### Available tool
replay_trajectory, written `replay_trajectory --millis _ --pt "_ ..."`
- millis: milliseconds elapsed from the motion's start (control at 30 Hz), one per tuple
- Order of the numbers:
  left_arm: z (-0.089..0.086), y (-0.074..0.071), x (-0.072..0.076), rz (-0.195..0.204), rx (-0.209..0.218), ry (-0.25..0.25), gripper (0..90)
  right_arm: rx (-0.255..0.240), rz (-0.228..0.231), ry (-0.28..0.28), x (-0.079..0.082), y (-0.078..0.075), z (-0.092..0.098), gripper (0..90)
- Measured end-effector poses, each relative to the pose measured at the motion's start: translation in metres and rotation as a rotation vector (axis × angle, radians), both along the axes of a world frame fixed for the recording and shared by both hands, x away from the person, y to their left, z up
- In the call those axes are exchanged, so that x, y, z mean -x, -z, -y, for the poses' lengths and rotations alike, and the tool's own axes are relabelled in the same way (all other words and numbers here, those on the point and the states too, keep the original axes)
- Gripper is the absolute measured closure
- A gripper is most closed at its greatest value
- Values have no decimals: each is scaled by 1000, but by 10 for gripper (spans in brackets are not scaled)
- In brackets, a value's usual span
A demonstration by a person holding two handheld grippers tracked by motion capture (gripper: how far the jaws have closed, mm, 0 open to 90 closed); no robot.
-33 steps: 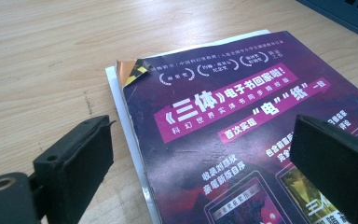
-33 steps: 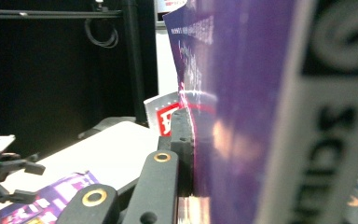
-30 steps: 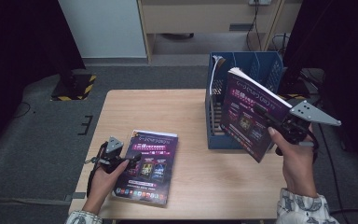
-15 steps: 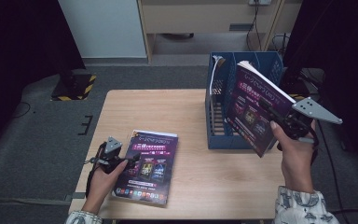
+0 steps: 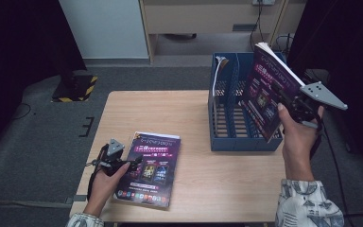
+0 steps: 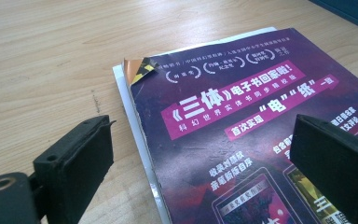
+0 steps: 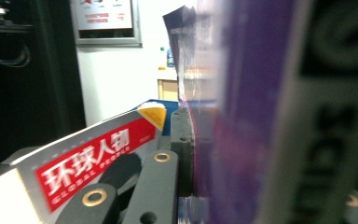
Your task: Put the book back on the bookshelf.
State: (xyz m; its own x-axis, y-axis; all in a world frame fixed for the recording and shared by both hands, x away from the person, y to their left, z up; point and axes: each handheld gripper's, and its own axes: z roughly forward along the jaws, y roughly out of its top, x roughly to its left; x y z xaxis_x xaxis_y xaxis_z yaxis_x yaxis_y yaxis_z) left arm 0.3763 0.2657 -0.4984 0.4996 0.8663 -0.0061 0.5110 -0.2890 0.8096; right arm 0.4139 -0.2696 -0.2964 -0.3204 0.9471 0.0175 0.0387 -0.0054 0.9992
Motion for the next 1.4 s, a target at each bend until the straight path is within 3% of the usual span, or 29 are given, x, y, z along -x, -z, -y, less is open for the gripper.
replay_trajectory --millis 433,667,1000,1300,1400 --pt "0 -1 1 8 -5 3 63 67 -43 82 -51 14 -21 826" --pt "0 -1 1 9 -3 3 63 37 -58 122 -71 30 -29 826" --pt "0 -1 1 8 0 5 63 -9 -77 162 -87 60 -33 826" --pt "0 -1 1 9 1 4 63 -11 -90 182 -94 81 -32 826" --pt "1 -1 1 9 0 6 63 -41 -100 183 -96 88 -31 826"
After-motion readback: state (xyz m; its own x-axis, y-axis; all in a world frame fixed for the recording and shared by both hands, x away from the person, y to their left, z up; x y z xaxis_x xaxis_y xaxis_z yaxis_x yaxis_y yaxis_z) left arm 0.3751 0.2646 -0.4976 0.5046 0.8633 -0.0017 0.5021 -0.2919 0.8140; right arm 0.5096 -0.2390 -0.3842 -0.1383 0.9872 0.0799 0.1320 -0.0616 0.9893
